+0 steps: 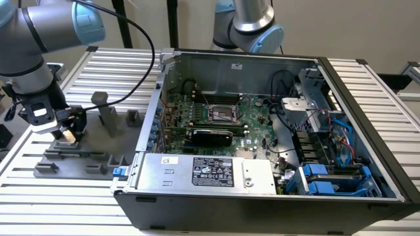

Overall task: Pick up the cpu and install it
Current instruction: 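Pick up the cpu and move it towards the insertion slot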

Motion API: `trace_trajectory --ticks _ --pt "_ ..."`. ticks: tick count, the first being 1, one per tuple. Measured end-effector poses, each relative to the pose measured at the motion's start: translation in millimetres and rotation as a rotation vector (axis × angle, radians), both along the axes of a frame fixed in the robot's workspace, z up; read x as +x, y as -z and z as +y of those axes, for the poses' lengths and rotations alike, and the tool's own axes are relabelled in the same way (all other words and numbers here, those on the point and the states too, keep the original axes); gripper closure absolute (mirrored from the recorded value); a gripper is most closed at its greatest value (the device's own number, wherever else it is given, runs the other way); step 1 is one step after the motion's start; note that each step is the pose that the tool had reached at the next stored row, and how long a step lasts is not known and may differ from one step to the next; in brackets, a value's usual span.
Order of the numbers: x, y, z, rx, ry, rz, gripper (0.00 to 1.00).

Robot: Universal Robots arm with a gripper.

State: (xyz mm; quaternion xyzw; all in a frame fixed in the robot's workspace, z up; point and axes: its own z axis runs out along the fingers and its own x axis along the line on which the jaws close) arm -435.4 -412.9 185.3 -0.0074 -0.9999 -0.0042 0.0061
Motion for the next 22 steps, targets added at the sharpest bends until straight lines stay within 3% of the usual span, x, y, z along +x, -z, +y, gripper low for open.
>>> trace_trajectory --ticks 1,7,12,16,22 --pt "0.0 0.0 0.0 0.0 0.0 0.0001 0.46" --pt "0.0 -0.4 0.0 0.0002 0.0 -0.0002 0.46" --pt "0.0 -7.2 0.0 0.0 0.0 0.0001 0.46" --pt "-0.1 -18.2 0.0 0.0 0.0 0.0 0.46" --pt "0.0 -44.8 0.0 0.0001 0.0 0.0 0.46"
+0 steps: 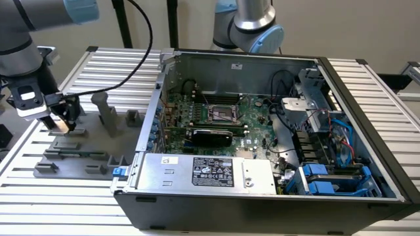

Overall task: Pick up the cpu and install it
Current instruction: 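Pick up the cpu and move it towards the insertion slot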

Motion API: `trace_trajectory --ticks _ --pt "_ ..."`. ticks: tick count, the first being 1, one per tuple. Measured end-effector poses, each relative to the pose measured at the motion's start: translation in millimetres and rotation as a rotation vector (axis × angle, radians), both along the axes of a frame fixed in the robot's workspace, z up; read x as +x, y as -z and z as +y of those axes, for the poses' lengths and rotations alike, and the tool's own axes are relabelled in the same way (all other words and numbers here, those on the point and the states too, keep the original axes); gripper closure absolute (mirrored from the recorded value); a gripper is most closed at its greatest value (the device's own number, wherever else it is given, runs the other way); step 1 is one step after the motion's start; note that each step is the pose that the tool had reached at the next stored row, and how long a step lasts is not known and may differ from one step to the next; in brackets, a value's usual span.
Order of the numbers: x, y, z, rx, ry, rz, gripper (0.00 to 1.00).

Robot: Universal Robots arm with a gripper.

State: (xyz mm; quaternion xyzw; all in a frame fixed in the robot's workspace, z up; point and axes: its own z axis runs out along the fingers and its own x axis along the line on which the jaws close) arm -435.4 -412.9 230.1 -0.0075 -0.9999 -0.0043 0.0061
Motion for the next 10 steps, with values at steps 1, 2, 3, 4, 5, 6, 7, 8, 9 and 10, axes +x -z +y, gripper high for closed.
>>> trace_trajectory --ticks 1,2,3,4,5,6,7,8,9,10 --pt "0.0 -4.5 0.0 0.0 0.0 0.0 0.46" --pt "0.2 -9.0 -0.1 0.0 0.0 0.0 0.46" --pt "0.8 -13.5 -0.2 0.0 0.0 0.0 0.46" --pt "1.6 -18.0 -0.2 -0.0001 0.0 0.0001 0.46" --pt "2.5 -22.5 -0.1 0.0 0.0 0.0001 0.46" --pt "3.6 -27.4 -0.1 0.0 0.0 0.0002 0.46" --pt "4.5 -31.9 -0.1 -0.0001 0.0 0.0003 0.46" --pt "5.3 -36.3 -0.2 0.0001 0.0 0.0002 0.46" --pt "6.4 -40.9 -0.2 0.0 0.0 0.0003 0.46" --pt "7.8 -45.4 -0.2 0.0 0.0 0.0002 0.46"
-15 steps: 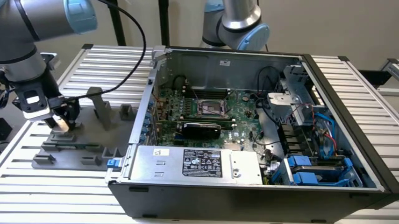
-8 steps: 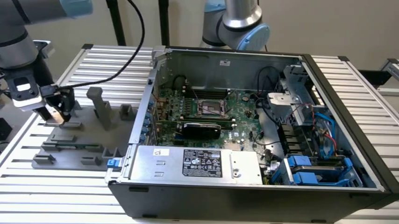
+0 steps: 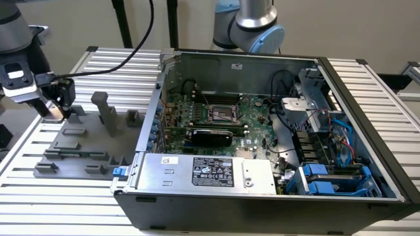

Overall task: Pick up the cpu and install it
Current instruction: 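Pick up the cpu and move it towards the insertion slot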

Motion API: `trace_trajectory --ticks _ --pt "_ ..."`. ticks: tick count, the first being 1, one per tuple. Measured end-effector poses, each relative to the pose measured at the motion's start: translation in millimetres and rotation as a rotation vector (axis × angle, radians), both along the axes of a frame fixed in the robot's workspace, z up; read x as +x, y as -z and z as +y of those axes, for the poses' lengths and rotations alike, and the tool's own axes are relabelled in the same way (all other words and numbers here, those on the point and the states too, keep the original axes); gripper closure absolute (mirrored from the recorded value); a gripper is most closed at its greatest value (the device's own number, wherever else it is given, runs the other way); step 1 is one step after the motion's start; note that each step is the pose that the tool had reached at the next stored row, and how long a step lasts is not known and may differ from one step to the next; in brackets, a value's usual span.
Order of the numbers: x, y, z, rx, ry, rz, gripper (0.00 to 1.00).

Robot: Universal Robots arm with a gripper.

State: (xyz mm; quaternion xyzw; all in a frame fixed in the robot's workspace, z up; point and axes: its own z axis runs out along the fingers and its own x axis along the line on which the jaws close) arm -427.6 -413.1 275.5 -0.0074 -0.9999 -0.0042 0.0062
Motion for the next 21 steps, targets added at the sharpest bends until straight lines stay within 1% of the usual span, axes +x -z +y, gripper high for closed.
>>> trace_trajectory --ticks 4,7,9,17,21 --pt "5.5 -18.4 0.0 0.0 0.0 0.0 0.46" --pt "14.3 -31.6 0.0 0.0002 0.0 0.0006 0.46" --pt "22.7 -41.0 0.0 0.0 0.0 0.0019 0.46" --pt "58.8 -77.3 0.0 0.0002 0.0 0.0041 0.46" --pt "77.2 -94.4 0.0 0.002 0.0 0.0044 0.46"
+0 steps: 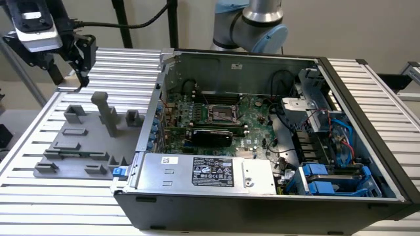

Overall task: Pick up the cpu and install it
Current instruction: 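Pick up the cpu and move it towards the insertion slot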

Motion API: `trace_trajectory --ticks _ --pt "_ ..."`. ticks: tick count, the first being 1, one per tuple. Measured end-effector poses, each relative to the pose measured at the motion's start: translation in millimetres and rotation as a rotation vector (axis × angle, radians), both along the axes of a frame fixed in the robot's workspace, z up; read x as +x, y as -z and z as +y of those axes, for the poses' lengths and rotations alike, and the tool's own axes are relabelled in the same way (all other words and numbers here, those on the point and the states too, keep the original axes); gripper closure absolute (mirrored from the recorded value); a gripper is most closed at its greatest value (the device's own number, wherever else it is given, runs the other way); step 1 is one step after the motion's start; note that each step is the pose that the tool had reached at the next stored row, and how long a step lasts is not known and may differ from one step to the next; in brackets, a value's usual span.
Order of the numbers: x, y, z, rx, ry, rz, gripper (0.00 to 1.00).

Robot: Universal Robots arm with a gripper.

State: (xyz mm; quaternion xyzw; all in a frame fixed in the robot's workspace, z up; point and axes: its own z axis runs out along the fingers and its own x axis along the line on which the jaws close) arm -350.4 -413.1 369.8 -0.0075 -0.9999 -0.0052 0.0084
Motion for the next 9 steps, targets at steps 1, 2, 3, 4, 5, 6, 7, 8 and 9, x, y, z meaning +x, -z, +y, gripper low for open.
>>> trace_trajectory --ticks 1,2,3,4,5,6,7,8,9 --pt "4.5 -3.8 0.0 0.0005 0.0 0.0002 0.46" --pt "9.0 -7.3 0.0 0.0012 0.0 0.0002 0.46" --pt "13.5 -10.4 0.0 0.0018 0.0 0.0002 0.46" --pt "18.2 -13.2 0.0 0.0025 0.0 0.0004 0.46" --pt "22.6 -15.4 0.0 0.0031 0.0 0.0005 0.46" --pt "27.1 -17.2 0.0 0.0038 0.0 0.0005 0.46" --pt "31.6 -18.9 0.0 0.0046 0.0 0.0006 0.46" --pt "36.1 -20.2 0.0 0.0052 0.0 0.0006 0.46" --pt "41.0 -21.5 0.0 0.006 0.0 0.0008 0.46"
